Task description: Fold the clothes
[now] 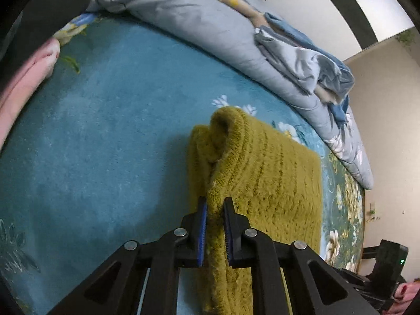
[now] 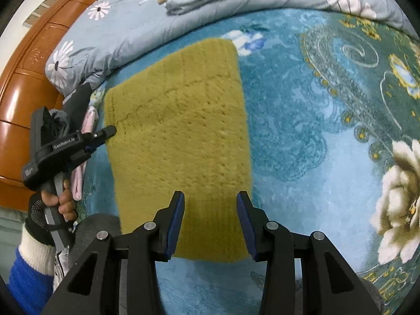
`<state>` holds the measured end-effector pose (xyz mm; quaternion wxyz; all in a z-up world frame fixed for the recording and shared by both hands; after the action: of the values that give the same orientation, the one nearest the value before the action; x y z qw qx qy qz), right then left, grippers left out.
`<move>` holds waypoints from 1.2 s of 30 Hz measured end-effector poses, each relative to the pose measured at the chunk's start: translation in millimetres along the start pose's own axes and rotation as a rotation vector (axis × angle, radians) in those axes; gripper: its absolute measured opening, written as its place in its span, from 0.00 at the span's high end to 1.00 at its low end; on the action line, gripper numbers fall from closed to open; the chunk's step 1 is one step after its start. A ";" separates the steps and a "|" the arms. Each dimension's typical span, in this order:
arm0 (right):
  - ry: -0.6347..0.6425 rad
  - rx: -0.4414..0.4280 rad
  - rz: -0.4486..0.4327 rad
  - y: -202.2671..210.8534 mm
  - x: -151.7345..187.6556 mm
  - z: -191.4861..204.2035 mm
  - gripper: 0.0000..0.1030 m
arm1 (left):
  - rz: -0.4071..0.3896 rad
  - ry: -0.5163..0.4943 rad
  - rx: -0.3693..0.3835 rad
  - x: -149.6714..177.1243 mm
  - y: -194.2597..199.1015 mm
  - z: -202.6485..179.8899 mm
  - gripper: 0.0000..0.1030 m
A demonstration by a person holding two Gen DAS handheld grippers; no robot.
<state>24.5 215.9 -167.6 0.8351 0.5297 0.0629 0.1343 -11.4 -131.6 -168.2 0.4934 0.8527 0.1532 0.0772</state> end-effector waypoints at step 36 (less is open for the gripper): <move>-0.139 -0.131 0.069 -28.9 -4.6 -19.2 0.59 | 0.000 -0.009 0.194 -62.2 -31.1 -4.3 0.59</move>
<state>19.9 219.7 -202.1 0.8653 0.4837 -0.0227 0.1298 -76.9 -134.5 -191.7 0.4092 0.8969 0.1575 0.0580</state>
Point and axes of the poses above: each gripper's, at about its wrist camera, not at the fingertips, and y roughly against the way its jaws point, z to its left, x to its underside, the point moved 4 cm from there along -y, roughly the way its jaws point, and after that the axes turned 13 degrees about z, right-handed, at the moved point
